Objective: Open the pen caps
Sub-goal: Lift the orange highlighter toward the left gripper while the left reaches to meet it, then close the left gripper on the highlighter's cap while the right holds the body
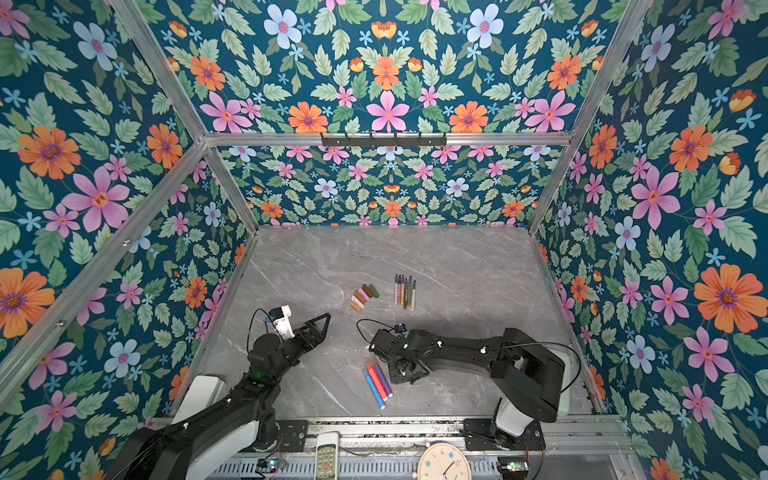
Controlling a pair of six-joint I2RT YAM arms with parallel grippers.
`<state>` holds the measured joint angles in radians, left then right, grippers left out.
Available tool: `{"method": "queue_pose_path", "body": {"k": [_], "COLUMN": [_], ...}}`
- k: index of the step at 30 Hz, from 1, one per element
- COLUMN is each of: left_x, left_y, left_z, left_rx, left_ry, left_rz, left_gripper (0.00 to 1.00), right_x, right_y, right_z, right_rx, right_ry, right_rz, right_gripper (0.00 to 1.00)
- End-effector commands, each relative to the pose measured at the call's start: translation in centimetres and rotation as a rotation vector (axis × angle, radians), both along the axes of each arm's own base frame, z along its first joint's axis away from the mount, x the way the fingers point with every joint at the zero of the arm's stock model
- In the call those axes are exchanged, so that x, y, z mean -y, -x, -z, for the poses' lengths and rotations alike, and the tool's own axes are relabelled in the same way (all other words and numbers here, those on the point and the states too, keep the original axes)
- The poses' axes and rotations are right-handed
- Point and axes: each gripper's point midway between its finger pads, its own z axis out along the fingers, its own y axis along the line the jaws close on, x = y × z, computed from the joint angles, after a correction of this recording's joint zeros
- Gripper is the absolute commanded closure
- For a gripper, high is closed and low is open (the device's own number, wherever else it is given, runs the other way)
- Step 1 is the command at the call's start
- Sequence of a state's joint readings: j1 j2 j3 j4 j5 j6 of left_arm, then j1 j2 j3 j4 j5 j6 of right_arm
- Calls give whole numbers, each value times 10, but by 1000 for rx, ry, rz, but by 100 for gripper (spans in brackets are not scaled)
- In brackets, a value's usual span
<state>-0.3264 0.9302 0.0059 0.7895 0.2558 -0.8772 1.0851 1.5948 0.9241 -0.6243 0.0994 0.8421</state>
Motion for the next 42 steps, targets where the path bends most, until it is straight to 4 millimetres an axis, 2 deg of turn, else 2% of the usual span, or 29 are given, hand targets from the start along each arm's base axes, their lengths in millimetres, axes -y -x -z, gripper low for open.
{"method": "queue_pose_path", "body": {"k": [1, 3, 6, 12, 18, 28, 36, 42], "left_x": [9, 15, 26, 65, 89, 101, 104, 107], "left_y": [3, 3, 4, 15, 21, 20, 25, 26], "left_z": [-7, -9, -11, -27, -35, -32, -37, -39], "left_rx": [49, 58, 66, 130, 149, 117, 139, 144], "left_ry": [-2, 2, 5, 58, 152, 223, 230, 243], "left_rz": [62, 92, 149, 365, 506, 581, 609, 629], "left_gripper": [6, 14, 20, 30, 36, 43, 62, 68], "right_x": [-3, -5, -14, -55, -80, -101, -107, -105], "right_y": [-3, -3, -3, 5, 3, -8, -16, -21], "right_z": [-7, -14, -25, -52, -66, -75, -78, -81], "right_rx": [29, 43, 59, 67, 64, 72, 91, 111], "right_ry": [-27, -56, -124, -351, -419, -416, -388, -368], "right_rz": [-26, -36, -73, -217, -271, -296, -299, -294], "right_gripper": [88, 88, 87, 88, 90, 90, 90, 90]}}
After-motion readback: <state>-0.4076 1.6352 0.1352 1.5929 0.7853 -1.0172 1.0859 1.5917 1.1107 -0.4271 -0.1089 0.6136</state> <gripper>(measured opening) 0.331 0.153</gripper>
